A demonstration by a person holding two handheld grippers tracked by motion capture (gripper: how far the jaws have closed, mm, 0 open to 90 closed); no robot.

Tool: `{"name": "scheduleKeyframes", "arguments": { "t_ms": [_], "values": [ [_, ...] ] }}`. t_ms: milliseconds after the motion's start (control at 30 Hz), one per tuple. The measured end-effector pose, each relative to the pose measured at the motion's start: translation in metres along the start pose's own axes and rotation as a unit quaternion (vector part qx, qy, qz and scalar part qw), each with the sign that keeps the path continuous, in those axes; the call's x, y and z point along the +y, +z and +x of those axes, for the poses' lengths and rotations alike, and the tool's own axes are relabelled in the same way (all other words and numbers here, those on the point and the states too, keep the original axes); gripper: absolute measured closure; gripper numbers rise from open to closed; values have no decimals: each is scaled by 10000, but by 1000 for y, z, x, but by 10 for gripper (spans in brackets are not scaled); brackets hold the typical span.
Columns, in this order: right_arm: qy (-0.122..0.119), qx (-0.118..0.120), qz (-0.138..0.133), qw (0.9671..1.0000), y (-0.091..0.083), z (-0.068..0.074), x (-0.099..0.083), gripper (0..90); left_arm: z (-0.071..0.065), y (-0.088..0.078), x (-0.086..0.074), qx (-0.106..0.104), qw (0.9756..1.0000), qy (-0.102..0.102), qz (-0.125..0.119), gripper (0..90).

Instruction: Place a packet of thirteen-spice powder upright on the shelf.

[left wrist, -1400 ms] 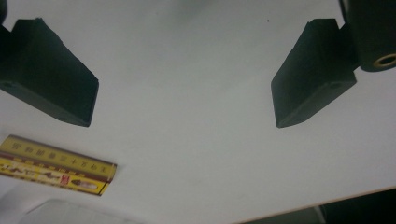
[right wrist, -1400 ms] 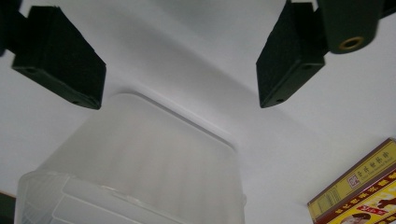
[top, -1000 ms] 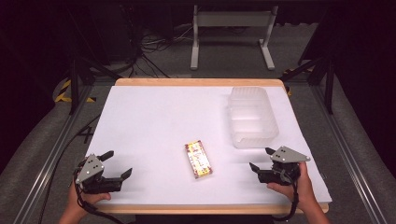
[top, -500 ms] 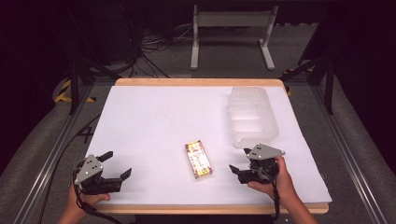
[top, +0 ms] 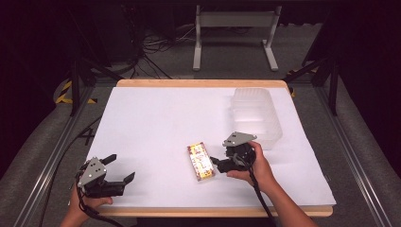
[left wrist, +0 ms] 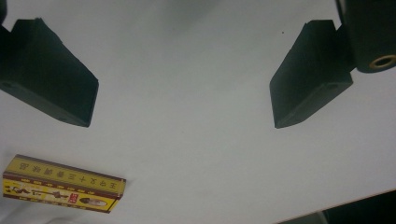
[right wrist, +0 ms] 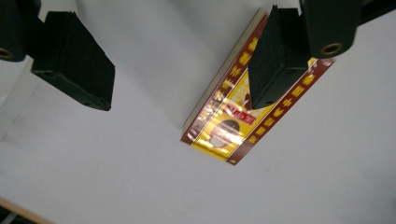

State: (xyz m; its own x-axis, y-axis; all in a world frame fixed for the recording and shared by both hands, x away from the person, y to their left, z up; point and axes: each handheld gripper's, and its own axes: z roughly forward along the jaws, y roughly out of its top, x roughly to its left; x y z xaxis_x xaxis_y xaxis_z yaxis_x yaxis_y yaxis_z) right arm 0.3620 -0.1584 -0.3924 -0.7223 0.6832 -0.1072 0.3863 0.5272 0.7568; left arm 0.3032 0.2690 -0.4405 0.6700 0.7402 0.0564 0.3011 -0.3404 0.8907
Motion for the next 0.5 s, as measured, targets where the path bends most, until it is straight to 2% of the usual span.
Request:
{"name": "scheduleKeyframes", "arguments": {
  "t_ms": [133,167,300,400,433,467,500],
  "values": [
    [-68,-106,-63,9999,9,-2,5,244,0,2,0,17,10000,35,67,87],
    [-68,-38,-59,10000,13,-2,6,239,0,2,0,2,10000,23,74,87],
    [40,146,135,9998,24,2,16,234,-1,2,0,-25,9999,41,101,87],
    [72,145,269,9995,29,4,20,230,-1,3,-1,-32,9999,40,105,87],
    [142,197,339,9991,33,5,23,231,-1,2,0,-39,9999,51,107,87],
    [337,146,535,9979,40,6,29,234,-1,2,0,-46,9999,47,101,87],
    [337,146,535,9979,40,6,29,237,-1,2,0,-55,9999,50,97,87]
  ]
}}
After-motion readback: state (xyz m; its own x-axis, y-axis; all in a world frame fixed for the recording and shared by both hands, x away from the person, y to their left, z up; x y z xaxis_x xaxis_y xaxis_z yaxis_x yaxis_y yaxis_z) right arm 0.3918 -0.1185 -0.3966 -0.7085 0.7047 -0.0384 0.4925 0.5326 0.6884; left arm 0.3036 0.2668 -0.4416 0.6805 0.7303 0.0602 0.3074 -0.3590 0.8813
